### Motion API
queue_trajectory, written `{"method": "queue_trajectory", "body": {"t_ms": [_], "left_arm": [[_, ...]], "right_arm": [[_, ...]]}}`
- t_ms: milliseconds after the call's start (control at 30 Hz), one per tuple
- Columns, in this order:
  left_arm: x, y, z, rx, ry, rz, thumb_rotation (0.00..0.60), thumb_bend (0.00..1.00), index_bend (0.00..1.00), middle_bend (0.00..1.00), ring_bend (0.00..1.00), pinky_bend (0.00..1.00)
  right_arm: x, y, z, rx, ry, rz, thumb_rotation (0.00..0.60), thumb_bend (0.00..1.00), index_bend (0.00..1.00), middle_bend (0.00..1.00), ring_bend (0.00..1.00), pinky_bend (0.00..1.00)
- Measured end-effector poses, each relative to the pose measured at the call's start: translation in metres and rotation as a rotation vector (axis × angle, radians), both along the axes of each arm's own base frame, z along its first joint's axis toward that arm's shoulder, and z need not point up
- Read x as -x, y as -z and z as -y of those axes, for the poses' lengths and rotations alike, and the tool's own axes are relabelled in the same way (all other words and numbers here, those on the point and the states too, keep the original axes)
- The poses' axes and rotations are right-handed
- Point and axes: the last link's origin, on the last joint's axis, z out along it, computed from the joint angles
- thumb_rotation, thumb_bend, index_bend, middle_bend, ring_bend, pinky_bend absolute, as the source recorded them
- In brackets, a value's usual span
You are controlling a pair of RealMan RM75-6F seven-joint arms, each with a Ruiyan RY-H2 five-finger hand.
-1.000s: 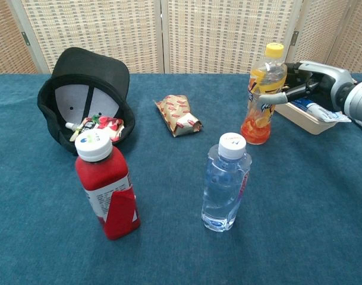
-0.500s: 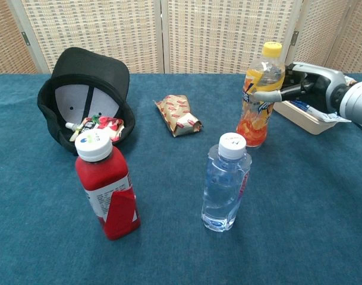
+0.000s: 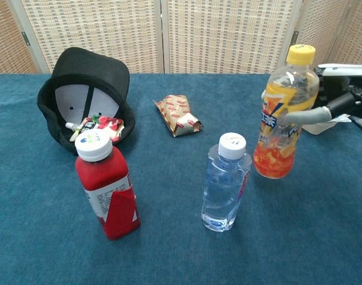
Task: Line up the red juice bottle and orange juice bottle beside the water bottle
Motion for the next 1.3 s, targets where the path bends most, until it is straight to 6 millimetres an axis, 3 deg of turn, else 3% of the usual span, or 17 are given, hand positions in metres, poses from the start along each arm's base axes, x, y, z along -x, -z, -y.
{"method": "queue_trajectory", "body": {"t_ms": [467,833,1033,1300], "left_arm": [[-0.001,0.0,0.001,-0.004,0.001,0.008,0.6,0.19,0.0,0.0,0.03,0.14],[-0.002,0.003,0.002,0.004,0.007,0.015,0.6,0.19,0.0,0.0,0.03,0.14],[-0.001,0.005,0.002,0.013,0.002,0.018,0.6,0.19,0.0,0.0,0.03,0.13],[-0.001,0.006,0.001,0.015,0.005,0.02,0.6,0.19,0.0,0.0,0.03,0.13]], "right_arm": [[0.027,0.005,-0.045,-0.054,-0.051,-0.045,0.6,0.47,0.54,0.43,0.32,0.32],[0.038,0.009,-0.057,-0.072,-0.048,-0.045,0.6,0.45,0.53,0.41,0.3,0.32],[0.041,0.007,-0.059,-0.076,-0.045,-0.048,0.6,0.33,0.48,0.37,0.24,0.32],[0.043,0.005,-0.061,-0.082,-0.059,-0.067,0.6,0.18,0.27,0.22,0.1,0.23]]}}
